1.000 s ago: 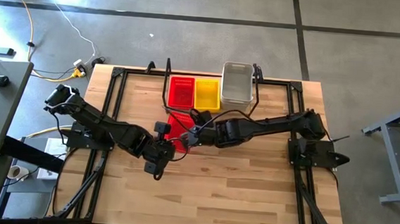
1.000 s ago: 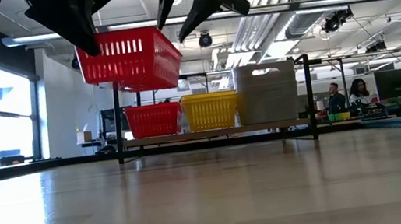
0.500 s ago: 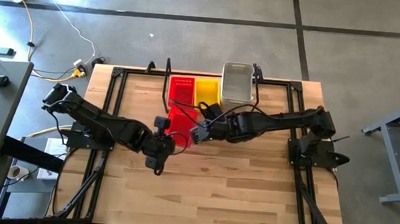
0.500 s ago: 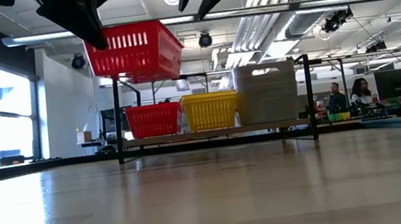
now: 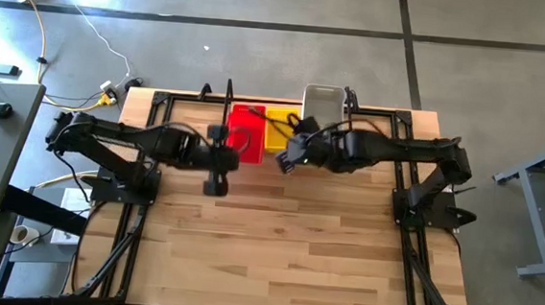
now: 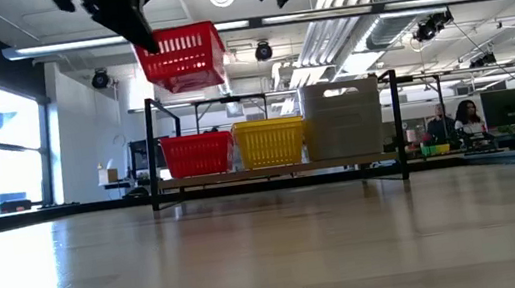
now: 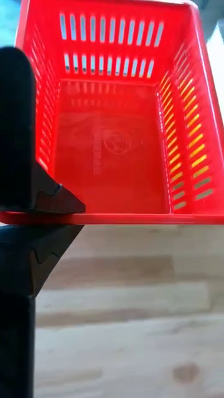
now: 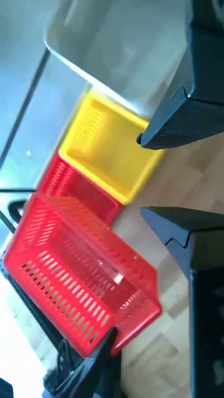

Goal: Stack baskets on shelf by color
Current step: Stack the red bin on the red bins on the shelf

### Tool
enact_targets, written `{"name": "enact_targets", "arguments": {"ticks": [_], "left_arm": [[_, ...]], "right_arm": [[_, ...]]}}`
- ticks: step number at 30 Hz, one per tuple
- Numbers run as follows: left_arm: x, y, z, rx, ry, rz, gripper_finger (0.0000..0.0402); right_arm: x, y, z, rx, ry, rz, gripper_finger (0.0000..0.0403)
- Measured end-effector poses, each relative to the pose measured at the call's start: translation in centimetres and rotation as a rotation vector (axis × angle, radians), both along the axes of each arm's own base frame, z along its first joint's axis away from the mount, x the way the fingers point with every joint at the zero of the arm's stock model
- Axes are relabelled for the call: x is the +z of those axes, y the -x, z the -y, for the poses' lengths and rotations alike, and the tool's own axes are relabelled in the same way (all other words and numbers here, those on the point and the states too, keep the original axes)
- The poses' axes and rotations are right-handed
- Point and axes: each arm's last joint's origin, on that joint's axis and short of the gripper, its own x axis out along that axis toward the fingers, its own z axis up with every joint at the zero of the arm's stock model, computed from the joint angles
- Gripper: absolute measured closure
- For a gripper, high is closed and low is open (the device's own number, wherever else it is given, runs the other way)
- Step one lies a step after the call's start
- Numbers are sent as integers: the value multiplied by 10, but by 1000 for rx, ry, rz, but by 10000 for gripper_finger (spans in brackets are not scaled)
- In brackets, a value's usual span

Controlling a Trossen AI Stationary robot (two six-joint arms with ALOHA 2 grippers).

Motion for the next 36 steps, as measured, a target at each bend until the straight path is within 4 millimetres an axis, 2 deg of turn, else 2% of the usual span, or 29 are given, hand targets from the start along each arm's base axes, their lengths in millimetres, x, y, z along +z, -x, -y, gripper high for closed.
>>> {"name": "enact_targets", "arguments": {"ticks": [8, 15, 24, 36], "left_arm": [[5, 7, -45, 26, 25, 15, 401], [7, 12, -73, 19, 44, 30, 401], [-4, 12, -97, -16, 104, -2, 401], [-26, 3, -119, 40, 129, -69, 401]], "right_arm": [[27, 26, 28, 1, 74, 5, 259], [39, 40, 42, 9, 124, -11, 259], [40, 44, 59, 9, 144, -52, 259], [40, 47, 71, 20, 172, -97, 259]]}}
